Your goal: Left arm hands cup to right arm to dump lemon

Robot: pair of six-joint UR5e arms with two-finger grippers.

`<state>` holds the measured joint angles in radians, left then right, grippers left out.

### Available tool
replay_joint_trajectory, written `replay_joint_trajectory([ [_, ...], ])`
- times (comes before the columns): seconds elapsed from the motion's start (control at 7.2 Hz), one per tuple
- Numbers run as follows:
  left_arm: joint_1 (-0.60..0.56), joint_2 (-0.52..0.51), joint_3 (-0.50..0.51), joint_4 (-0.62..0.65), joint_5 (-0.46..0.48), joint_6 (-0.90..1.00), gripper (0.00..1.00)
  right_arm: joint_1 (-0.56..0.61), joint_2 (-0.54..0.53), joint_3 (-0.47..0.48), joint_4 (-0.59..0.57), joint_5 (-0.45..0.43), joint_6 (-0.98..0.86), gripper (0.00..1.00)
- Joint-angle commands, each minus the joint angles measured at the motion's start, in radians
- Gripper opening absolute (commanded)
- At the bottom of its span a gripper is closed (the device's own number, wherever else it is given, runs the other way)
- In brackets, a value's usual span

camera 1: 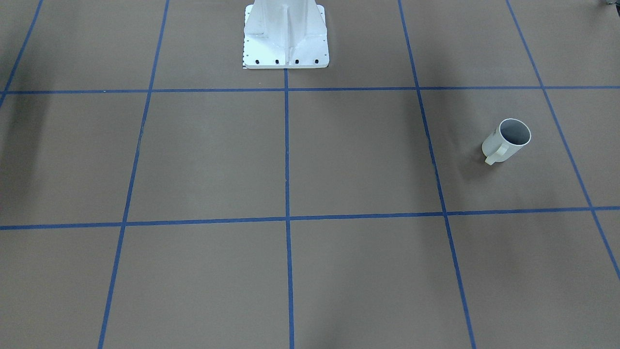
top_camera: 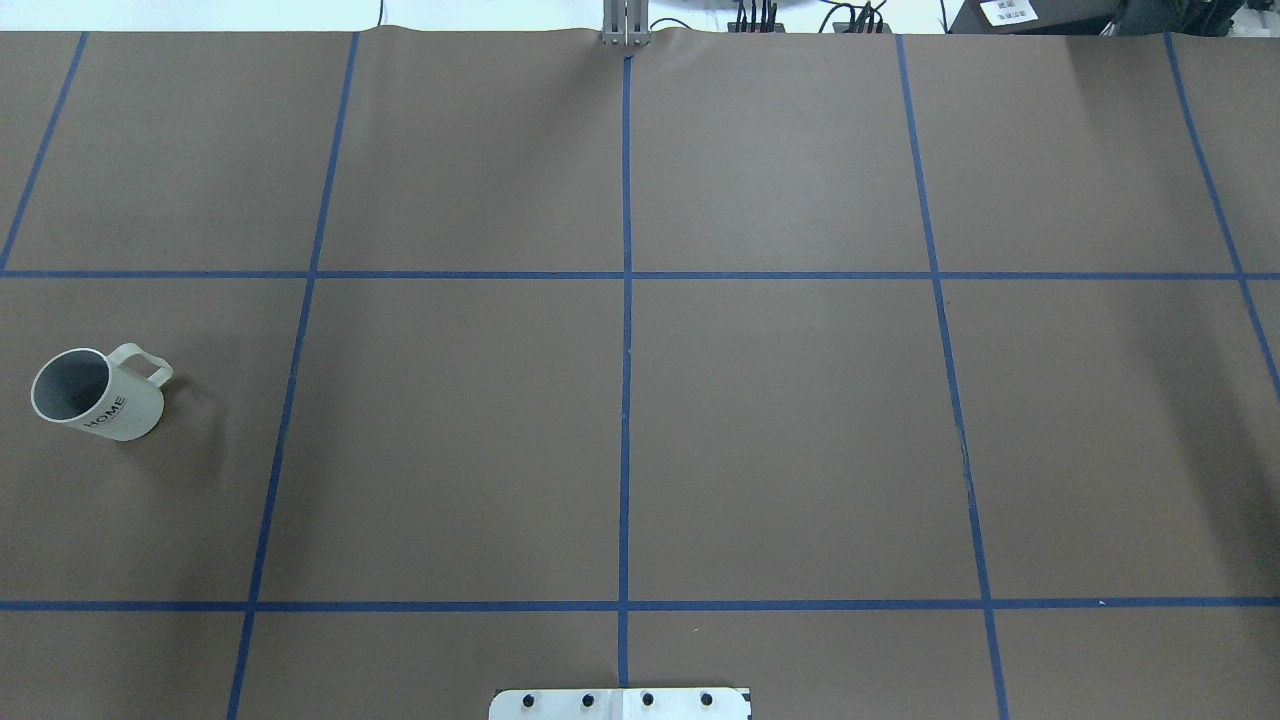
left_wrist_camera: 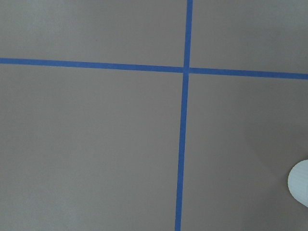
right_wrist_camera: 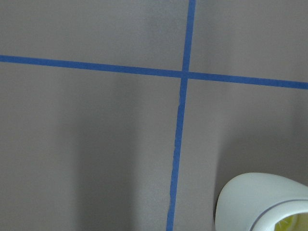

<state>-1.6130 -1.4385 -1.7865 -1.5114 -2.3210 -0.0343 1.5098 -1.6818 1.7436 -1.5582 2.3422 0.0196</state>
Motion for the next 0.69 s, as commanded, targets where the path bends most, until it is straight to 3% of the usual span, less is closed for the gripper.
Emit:
replay_joint_trajectory([
  [0.0,0.001,0.006,-0.001,0.002,0.006,-0.004,1.00,0.000,-0.004,0.002,0.000,-0.017,0.000,1.00],
  [0.56,0.001,0.001,0.001,0.000,0.005,-0.004,1.00,0.000,-0.007,-0.001,0.003,-0.003,0.002,1.00],
])
